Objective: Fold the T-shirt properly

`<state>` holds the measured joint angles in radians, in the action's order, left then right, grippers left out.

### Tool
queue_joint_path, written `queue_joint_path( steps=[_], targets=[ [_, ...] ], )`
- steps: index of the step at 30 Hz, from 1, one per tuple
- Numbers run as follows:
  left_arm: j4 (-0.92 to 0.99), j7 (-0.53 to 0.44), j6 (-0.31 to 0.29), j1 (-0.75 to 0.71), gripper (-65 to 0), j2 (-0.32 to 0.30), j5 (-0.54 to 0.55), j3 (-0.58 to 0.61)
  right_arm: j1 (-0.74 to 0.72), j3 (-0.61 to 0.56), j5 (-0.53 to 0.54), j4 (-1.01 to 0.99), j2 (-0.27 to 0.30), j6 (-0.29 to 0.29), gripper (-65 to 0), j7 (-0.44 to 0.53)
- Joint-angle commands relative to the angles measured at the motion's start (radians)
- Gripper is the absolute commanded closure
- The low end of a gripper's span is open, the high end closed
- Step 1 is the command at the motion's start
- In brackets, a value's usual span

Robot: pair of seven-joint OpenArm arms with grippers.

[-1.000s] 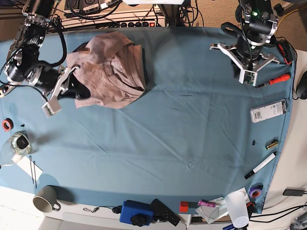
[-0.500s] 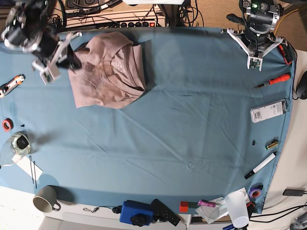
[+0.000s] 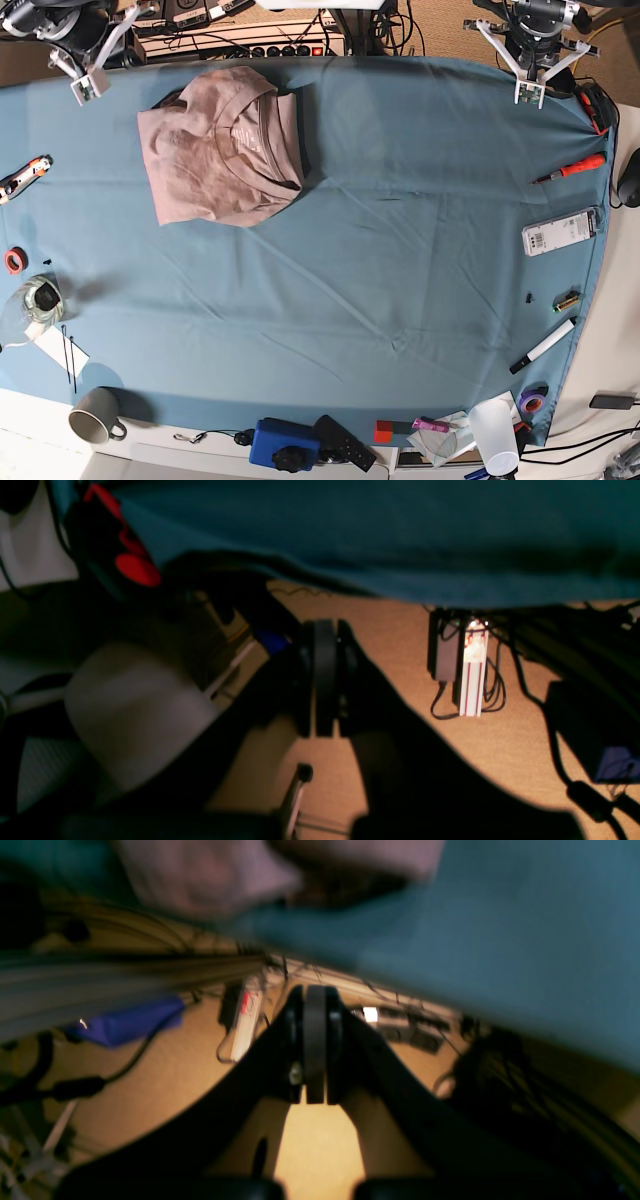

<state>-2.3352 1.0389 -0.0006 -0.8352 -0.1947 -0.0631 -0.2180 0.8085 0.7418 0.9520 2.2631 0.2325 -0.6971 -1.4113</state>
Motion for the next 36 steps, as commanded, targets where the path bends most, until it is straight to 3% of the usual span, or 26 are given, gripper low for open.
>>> queue_joint_path(
  steps=[1, 8, 18, 28, 36],
  targets=[
    [0.004, -0.006, 0.005, -0.02, 0.0, -0.005, -0.002, -0.014, 0.022, 0.005, 0.0, 0.013, 0.008, -0.001, 0.0, 0.015],
    [0.07, -0.011, 0.004, -0.106, 0.0, -0.005, 0.085, -0.088, 0.097, 0.005, -0.003, -0.017, 0.008, -0.001, 0.0, 0.015],
    [0.165, -0.041, 0.003, -0.198, 0.0, 0.001, 0.087, -0.1, 0.102, 0.005, -0.011, -0.354, 0.01, -0.001, 0.0, 0.015],
    [0.464, -0.116, -0.001, -0.174, 0.0, 0.0, 0.105, -0.099, 0.032, -0.171, -0.273, -0.582, 0.017, -0.001, 0.0, 0.046],
    [0.799, -0.179, -0.113, -0.026, 0.0, 0.0, 0.105, -0.099, -0.116, -0.373, -0.459, -0.875, 0.029, -0.001, 0.0, 0.18]
  ],
)
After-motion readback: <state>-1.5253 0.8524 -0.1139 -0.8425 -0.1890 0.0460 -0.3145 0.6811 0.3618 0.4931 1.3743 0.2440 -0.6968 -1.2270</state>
